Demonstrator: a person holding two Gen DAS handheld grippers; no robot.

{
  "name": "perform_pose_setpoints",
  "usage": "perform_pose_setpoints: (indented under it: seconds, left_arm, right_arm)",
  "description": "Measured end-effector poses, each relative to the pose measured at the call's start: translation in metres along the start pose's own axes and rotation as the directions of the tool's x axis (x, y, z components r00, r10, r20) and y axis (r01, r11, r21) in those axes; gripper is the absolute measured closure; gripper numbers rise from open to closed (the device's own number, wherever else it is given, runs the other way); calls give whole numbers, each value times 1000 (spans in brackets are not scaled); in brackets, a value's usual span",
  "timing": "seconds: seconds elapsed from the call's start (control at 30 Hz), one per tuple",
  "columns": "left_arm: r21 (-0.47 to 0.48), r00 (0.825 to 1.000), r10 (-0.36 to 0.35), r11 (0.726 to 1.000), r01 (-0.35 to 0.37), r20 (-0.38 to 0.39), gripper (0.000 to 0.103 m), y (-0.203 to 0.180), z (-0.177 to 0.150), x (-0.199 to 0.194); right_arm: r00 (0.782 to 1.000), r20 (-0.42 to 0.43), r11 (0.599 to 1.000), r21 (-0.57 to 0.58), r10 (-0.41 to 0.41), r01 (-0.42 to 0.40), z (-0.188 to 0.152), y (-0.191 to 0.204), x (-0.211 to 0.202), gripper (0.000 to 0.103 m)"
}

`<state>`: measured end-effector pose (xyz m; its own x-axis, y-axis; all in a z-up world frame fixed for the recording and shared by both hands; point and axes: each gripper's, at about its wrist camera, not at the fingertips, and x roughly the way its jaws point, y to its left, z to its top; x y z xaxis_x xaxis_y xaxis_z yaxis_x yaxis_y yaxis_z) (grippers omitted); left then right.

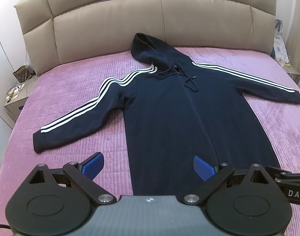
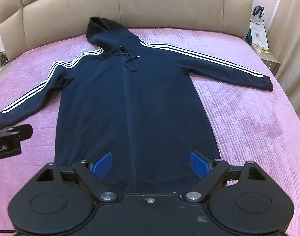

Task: Fold large clothes
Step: 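Move both tools over the spread navy hoodie toward its sleeves, then grasp the striped sleeve cuff with the right tool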

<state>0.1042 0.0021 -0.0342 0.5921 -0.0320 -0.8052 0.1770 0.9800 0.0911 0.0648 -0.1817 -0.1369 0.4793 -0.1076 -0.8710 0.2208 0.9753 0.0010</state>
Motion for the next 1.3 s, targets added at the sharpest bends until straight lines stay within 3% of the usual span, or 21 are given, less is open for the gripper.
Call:
perform_pose_setpoints:
  seconds: [0.2,0.4,0.57,0.73,1.1,1.3]
  left_arm:
    - [-6,1000,-8,1000,8,-4,4,2,1,-1]
    - [-27,1000,-2,1000,1,-12,4,7,-18,-13]
    - [40,997,78,996,-79,18,4,9,-42,-32]
    - [13,998,49,999,-50,38,4,19,-53,-48]
    - [13,991,-11,1000,9,133,4,27,-31,-56]
    - [-51,987,-25,998,33,156,4,20,-13,-15]
  right_arm:
    - [1000,10,1000,-6,4,-4,8,4,-5,1]
    - [1000,17,1000,-4,14,-14,-5,5,-21,1]
    - [999,39,1000,14,11,-12,-15,5,-44,1]
    - [997,78,1000,21,-3,1,-20,7,-65,1]
    - [989,135,998,-23,-53,57,-8,21,-79,1]
    - [974,225,999,-22,-25,31,12,4,-40,1]
